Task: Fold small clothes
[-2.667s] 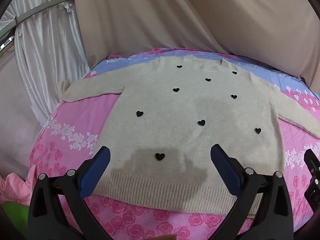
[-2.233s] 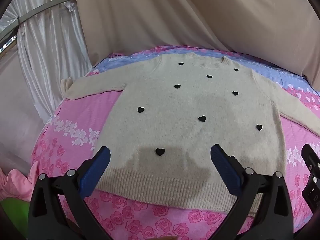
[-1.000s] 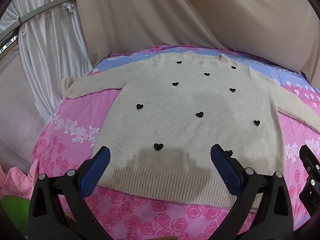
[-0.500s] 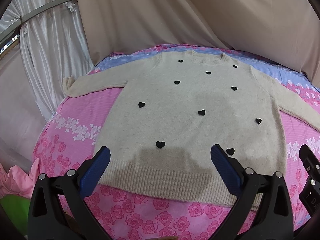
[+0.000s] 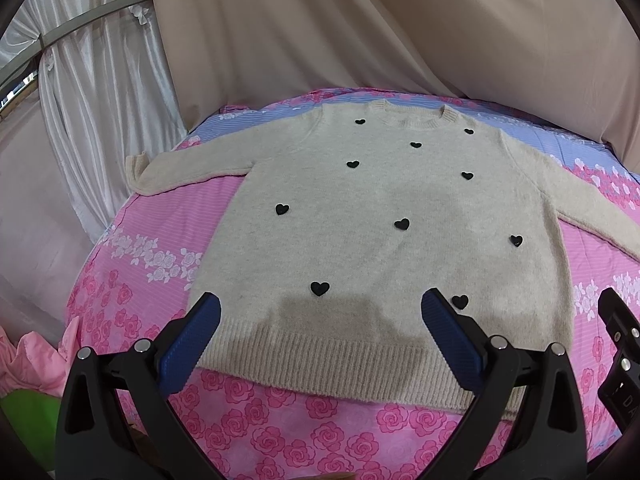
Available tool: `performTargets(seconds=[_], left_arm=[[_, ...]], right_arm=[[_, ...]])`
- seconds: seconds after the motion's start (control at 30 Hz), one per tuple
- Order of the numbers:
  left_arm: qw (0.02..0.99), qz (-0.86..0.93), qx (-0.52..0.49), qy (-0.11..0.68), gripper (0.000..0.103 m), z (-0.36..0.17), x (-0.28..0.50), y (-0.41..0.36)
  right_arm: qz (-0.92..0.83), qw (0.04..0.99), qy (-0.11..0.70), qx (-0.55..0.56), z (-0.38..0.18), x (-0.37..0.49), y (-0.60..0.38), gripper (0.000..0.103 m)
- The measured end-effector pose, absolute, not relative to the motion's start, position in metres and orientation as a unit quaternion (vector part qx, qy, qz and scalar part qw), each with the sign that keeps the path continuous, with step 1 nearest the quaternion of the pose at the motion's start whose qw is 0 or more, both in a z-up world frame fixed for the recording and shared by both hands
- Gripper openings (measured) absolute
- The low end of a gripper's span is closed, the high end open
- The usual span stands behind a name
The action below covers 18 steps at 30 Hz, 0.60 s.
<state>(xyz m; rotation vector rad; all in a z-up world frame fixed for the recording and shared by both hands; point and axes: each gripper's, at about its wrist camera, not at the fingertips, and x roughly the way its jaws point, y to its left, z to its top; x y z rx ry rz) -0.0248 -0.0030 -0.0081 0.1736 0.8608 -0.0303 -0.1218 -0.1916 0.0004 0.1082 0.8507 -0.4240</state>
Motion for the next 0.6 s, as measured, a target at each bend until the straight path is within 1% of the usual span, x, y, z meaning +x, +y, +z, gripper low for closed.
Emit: performTargets(seconds=[0.6], left_arm=[[0.905,-0.013,0.084,0.417,0.098,-0.0079,-0.0243,-0.0053]], right_arm=[[-0.204,0.887,0.411,0.053,-0.0008,-0.1221,-0.1927,0.089]])
